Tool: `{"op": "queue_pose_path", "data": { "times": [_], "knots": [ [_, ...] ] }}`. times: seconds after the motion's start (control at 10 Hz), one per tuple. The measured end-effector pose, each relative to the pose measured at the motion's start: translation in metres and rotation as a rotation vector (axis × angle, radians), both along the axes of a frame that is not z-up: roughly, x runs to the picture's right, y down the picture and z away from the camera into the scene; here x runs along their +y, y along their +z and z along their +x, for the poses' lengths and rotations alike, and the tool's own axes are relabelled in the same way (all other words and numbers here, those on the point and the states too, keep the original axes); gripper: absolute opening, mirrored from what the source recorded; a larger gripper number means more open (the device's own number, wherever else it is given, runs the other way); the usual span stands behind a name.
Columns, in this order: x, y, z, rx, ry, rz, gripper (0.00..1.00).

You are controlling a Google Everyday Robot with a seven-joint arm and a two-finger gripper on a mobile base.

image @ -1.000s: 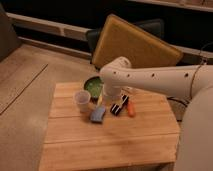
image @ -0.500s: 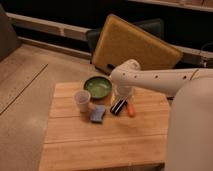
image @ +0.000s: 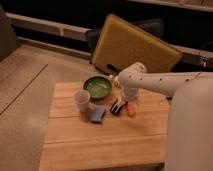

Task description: Place the pepper in the ceramic cup

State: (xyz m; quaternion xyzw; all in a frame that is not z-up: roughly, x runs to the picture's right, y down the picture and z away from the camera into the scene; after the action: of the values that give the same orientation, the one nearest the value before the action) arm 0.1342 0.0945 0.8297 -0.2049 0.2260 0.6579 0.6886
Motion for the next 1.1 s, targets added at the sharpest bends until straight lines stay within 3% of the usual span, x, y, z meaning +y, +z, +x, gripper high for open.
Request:
{"op": "queue_pose_path", "data": {
  "times": [0.2,0.4,0.7,0.8,1.1],
  "knots": [
    [0.0,0.0,0.003,0.007,-0.025,0.006,0.65],
    [0.002,0.012,0.009,0.035,-0.117,0.025,0.65],
    [0.014,0.037,0.025,0.093,-0.24,0.009,0.65],
    [0.019,0.046,0.025,0.1,-0.237,0.001,0.65],
    [0.034,0.064,0.021,0.088,-0.123,-0.017,0.65]
  ]
}}
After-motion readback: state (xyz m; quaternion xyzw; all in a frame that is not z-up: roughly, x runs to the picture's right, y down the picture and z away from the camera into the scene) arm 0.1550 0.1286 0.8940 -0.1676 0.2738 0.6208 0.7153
